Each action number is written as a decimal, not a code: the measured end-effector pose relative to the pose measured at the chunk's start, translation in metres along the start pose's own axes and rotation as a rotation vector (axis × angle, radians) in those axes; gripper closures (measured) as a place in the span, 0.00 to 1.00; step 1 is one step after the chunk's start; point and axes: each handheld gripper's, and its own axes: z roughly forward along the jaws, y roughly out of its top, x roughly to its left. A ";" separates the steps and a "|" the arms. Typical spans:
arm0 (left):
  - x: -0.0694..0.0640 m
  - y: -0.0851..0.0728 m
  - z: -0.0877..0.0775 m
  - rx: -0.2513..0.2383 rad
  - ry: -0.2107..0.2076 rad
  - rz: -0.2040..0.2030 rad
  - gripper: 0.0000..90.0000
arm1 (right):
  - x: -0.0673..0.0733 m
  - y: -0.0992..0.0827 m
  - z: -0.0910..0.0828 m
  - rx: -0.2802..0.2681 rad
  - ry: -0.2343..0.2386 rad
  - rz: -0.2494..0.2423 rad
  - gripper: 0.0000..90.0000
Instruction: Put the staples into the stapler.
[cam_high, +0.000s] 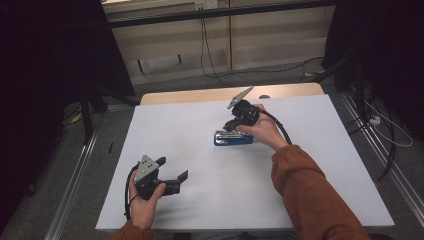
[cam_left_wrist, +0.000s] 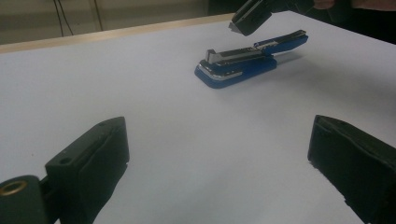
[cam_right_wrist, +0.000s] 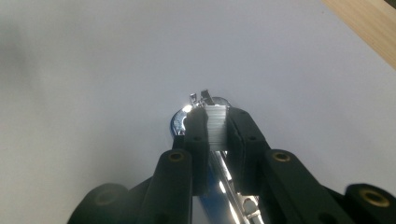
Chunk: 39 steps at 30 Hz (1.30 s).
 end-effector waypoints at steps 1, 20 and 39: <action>0.000 0.000 0.000 0.000 0.000 0.001 0.06 | 0.000 0.000 0.001 0.000 0.005 -0.003 0.88; 0.000 0.000 0.000 -0.001 -0.003 0.004 0.06 | -0.005 0.006 0.016 0.041 0.040 -0.170 0.88; 0.001 0.000 -0.002 -0.002 0.006 0.002 0.06 | -0.014 0.009 0.025 0.070 0.067 -0.240 0.88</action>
